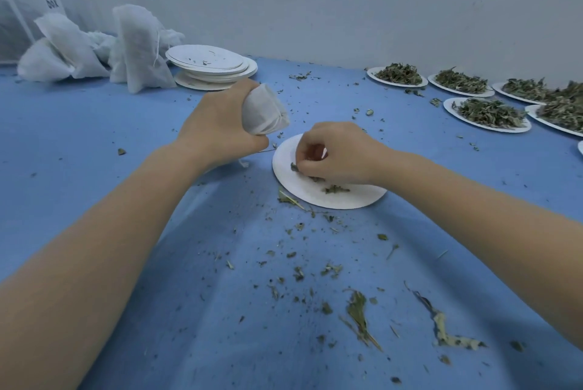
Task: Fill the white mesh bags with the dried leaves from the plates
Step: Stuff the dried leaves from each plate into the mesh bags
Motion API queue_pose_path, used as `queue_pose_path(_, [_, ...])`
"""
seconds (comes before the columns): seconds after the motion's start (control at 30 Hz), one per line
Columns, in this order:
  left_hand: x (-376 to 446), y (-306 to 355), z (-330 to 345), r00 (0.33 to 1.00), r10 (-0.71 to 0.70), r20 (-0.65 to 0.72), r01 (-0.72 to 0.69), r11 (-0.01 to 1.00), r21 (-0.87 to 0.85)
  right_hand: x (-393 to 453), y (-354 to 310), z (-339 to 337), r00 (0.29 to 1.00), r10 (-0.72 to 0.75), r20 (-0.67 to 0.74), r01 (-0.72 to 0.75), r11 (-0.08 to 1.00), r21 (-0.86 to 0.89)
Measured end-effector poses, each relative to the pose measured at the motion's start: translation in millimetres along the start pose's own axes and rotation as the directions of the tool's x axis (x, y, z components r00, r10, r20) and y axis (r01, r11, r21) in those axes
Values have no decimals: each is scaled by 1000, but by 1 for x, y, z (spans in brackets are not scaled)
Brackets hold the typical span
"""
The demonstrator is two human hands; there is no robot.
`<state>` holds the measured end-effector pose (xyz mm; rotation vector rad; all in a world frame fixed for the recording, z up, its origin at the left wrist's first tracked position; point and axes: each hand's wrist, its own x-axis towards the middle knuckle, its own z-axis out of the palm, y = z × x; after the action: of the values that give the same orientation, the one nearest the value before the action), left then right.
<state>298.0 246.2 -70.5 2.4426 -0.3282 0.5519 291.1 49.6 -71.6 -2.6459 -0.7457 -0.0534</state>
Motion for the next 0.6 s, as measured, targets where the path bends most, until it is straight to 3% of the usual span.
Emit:
queue_pose_path(0.3, [-3, 5, 3, 997, 17, 73, -19, 1000, 23, -14, 9, -18, 957, 102, 270, -89, 994, -59])
queue_pose_path(0.6, [-5, 7, 4, 996, -1, 88, -4, 998, 61, -31, 2, -25, 971, -51, 232, 53, 999, -3])
